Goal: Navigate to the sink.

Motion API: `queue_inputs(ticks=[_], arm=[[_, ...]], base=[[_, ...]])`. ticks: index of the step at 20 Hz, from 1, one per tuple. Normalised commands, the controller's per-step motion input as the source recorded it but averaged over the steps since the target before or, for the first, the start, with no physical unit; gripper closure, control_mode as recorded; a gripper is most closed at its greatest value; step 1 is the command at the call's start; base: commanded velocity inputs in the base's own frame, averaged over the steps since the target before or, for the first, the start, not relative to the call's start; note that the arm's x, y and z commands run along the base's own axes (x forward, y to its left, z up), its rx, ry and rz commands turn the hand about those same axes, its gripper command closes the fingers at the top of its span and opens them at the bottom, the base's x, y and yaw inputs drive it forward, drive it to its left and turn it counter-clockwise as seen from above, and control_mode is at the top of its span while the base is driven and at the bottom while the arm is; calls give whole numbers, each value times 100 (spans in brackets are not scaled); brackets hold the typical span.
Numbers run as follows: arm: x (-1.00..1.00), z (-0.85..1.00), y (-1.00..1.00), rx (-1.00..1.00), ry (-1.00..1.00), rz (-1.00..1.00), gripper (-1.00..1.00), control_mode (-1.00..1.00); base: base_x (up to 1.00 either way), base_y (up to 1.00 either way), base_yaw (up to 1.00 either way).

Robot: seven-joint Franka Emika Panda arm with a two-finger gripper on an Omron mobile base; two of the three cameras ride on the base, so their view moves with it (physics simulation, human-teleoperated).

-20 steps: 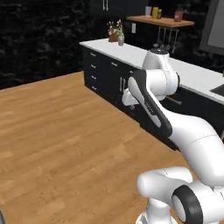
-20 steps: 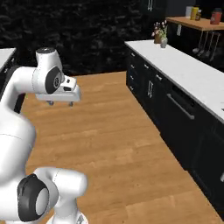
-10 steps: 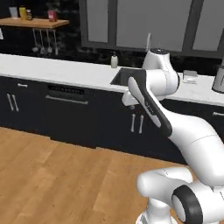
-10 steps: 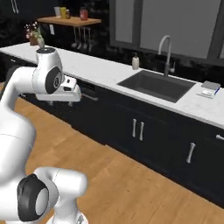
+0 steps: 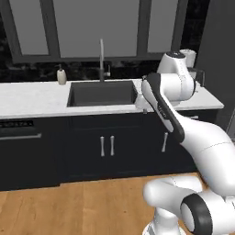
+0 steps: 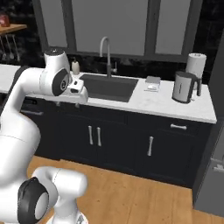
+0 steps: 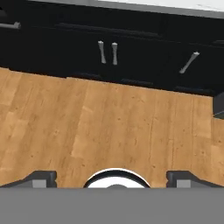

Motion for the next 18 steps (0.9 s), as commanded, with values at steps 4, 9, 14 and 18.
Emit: queue_inputs(ticks=[4,9,14,18], arm=[[0,0,0,0,0,0,-100,100],[0,0,0,0,0,0,-100,100],[0,0,0,0,0,0,-100,100],[0,0,0,0,0,0,-100,100]], base=[[100,100,-32],[100,85,-6],[100,18,0],[98,2,-2]])
